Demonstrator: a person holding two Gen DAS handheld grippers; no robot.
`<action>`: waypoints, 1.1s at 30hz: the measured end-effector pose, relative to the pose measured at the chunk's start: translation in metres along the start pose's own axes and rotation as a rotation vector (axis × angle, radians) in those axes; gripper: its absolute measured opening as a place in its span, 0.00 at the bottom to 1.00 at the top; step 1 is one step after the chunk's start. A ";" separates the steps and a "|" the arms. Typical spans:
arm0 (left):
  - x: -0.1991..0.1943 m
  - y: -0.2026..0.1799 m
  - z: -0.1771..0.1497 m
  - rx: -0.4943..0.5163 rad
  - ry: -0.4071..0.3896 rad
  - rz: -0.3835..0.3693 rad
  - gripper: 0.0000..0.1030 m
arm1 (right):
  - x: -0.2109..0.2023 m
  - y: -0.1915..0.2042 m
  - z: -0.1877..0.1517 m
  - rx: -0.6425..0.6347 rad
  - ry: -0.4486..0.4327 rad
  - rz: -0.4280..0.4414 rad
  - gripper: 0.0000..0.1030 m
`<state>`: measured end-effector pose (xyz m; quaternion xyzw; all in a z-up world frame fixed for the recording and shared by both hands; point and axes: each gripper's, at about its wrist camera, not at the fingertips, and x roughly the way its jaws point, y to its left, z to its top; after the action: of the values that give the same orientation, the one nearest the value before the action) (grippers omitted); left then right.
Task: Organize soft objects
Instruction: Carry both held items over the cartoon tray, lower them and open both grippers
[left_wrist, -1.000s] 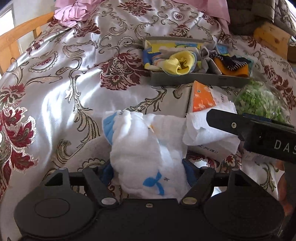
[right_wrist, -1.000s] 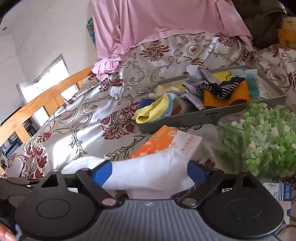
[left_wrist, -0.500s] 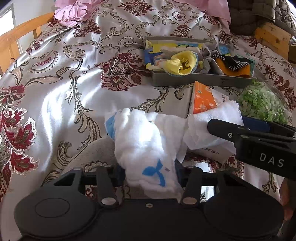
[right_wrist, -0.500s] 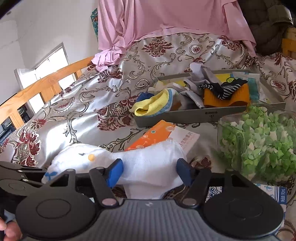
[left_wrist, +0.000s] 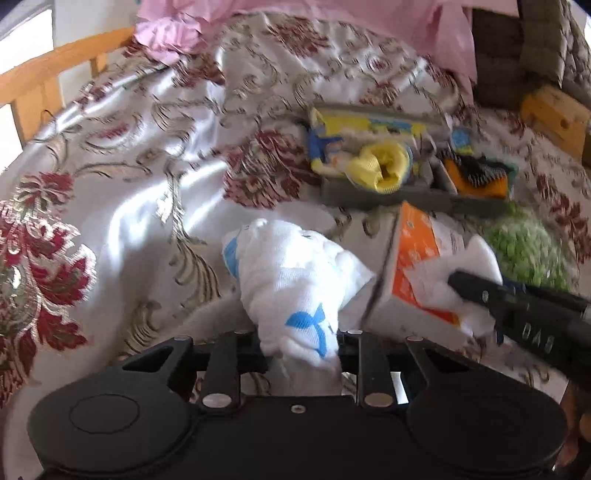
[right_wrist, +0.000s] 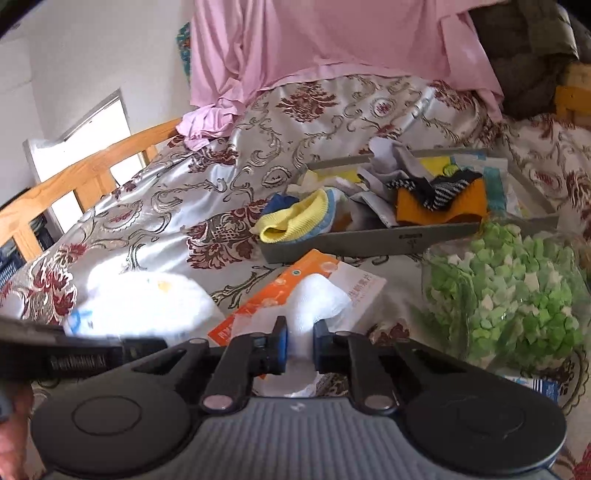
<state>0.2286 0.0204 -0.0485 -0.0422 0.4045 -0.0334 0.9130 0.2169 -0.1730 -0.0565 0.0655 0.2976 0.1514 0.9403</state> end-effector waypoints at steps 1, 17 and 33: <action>-0.002 0.001 0.001 -0.009 -0.013 -0.002 0.26 | -0.001 0.001 0.000 -0.006 -0.004 -0.001 0.13; -0.021 -0.002 0.045 -0.077 -0.196 -0.062 0.27 | -0.020 -0.017 0.061 -0.123 -0.195 -0.029 0.13; 0.088 -0.104 0.170 -0.002 -0.242 -0.177 0.27 | 0.050 -0.132 0.124 0.116 -0.246 -0.167 0.13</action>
<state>0.4108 -0.0826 0.0118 -0.0824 0.2860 -0.1081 0.9485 0.3605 -0.2859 -0.0108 0.1127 0.1931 0.0462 0.9736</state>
